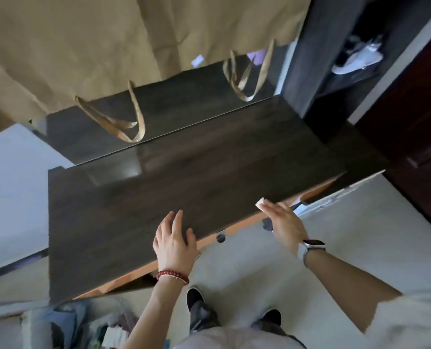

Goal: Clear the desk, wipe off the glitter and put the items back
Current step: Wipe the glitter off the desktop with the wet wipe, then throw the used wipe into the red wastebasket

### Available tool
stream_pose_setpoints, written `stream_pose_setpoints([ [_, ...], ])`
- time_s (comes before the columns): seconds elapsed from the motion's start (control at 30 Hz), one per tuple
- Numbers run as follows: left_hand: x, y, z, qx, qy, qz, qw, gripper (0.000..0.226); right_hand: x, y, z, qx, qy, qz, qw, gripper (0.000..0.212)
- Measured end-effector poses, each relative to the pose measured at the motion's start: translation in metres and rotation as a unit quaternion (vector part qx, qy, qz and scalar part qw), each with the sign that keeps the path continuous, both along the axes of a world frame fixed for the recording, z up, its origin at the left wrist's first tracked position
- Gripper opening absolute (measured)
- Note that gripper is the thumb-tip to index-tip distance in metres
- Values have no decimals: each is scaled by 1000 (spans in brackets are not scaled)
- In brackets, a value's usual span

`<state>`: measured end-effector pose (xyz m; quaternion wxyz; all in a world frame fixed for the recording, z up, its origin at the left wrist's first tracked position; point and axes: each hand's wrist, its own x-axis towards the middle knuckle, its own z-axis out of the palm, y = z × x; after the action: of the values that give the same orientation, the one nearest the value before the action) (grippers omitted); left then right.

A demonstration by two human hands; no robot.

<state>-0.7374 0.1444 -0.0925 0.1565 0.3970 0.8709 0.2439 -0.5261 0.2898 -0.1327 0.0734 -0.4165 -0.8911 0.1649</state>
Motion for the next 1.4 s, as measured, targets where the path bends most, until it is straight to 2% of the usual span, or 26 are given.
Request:
stream_pose_setpoints([
  [0.1,56,24,6,24,-13,-36,999,45,51,-6,3,-9,107,-64,992,66],
  [0.2,126,56,12,28,-18,-99,995,50,125,-22,12,-54,196,-206,957,38],
  [0.3,196,89,15,26,-14,-187,982,44,201,-37,16,-88,221,-333,912,31],
  [0.4,273,125,18,23,-5,-306,952,38,272,-46,31,-85,228,-445,862,27],
  [0.53,386,167,19,44,-46,-474,878,38,358,-59,51,-31,237,-556,796,29],
  [0.63,467,184,22,-2,-146,-563,813,32,407,-56,57,-32,293,-606,738,13],
  [0.73,546,201,24,-93,-272,-608,740,44,453,-39,54,-18,329,-606,724,19],
  [0.8,591,219,24,-141,-333,-611,704,48,480,-21,55,-38,363,-617,698,16],
  [0.87,640,247,20,-159,-364,-616,680,38,518,1,58,-27,378,-646,662,26],
  [0.93,682,275,21,-149,-375,-604,687,16,552,21,68,-4,369,-680,633,33],
  [0.97,704,288,20,-136,-365,-603,696,16,571,30,71,12,364,-695,620,34],
  [1.1,793,322,20,-84,-257,-624,733,26,640,40,75,63,350,-736,576,36],
  [1.2,853,333,14,-77,-198,-628,748,38,687,28,64,62,345,-781,517,35],
  [1.3,911,339,7,-118,-173,-644,736,48,730,14,49,48,335,-814,471,29],
  [1.33,931,338,2,-136,-171,-652,726,45,746,10,43,44,332,-824,456,29],
  [1.4,965,338,-12,-163,-185,-667,703,20,775,6,32,34,333,-839,429,27],
])
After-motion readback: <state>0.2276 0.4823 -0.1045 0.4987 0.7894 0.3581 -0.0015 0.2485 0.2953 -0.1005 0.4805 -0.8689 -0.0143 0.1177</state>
